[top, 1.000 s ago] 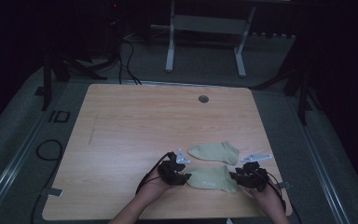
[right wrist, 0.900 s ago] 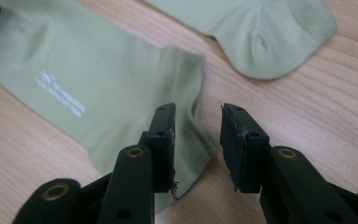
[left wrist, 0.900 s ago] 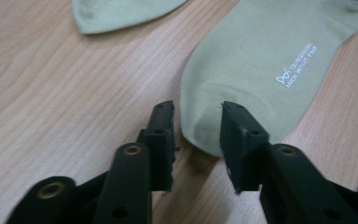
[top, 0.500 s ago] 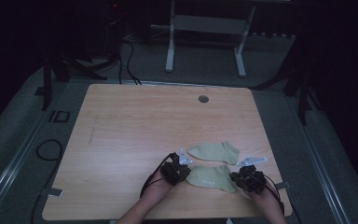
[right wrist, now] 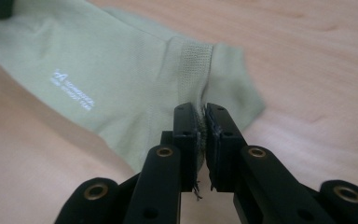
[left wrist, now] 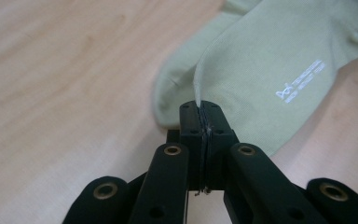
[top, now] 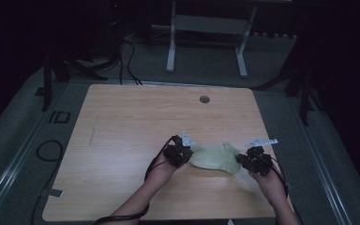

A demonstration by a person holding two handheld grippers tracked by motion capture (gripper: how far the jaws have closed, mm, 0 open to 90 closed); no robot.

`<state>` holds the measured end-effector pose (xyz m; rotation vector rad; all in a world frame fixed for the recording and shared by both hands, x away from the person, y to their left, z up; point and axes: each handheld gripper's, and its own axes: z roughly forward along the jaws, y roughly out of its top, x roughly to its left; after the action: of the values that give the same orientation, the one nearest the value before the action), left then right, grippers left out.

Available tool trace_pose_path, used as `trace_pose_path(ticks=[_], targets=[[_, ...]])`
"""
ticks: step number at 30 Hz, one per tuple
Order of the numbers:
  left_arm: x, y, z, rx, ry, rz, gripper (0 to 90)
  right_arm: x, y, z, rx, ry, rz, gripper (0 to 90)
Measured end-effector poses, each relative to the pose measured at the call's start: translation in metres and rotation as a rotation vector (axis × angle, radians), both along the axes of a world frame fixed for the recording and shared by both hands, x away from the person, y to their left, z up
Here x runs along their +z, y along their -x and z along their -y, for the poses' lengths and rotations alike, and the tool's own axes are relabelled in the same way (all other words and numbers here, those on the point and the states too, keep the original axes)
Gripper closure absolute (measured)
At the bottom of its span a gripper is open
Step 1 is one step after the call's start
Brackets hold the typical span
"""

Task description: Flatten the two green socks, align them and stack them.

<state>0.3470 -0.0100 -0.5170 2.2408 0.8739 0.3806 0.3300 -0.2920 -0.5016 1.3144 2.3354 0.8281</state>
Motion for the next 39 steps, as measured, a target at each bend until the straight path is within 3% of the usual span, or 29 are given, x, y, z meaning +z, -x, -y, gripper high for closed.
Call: trace_pose_path(ticks=[5, 12, 18, 27, 29, 32, 34, 39], targets=[[-0.001, -0.018, 0.009, 0.015, -0.035, 0.009, 88.3, 0.000, -0.027, 0.001, -0.028, 0.024, -0.017, 82.9], [-0.013, -0.027, 0.015, 0.021, -0.049, -0.009, 88.3, -0.010, -0.047, 0.004, -0.053, 0.038, -0.059, 82.8], [-0.020, -0.032, 0.017, 0.027, -0.045, -0.034, 88.2, -0.022, -0.054, 0.006, -0.064, 0.039, -0.108, 82.7], [-0.025, -0.036, 0.016, 0.019, -0.057, -0.053, 86.5, -0.029, -0.057, 0.003, -0.064, 0.048, -0.122, 81.5], [-0.026, -0.037, 0.016, 0.021, -0.051, -0.058, 79.0, -0.032, -0.057, 0.003, -0.064, 0.052, -0.134, 79.1], [-0.025, -0.034, 0.013, 0.053, -0.030, -0.031, 57.6, -0.032, -0.057, 0.004, -0.064, 0.048, -0.128, 67.7], [-0.023, -0.033, 0.011, 0.060, -0.008, -0.026, 47.9, -0.031, -0.056, 0.003, -0.055, 0.058, -0.121, 60.7], [-0.015, -0.027, 0.007, 0.041, 0.015, -0.007, 35.1, -0.022, -0.055, 0.002, -0.054, 0.040, -0.104, 45.9]])
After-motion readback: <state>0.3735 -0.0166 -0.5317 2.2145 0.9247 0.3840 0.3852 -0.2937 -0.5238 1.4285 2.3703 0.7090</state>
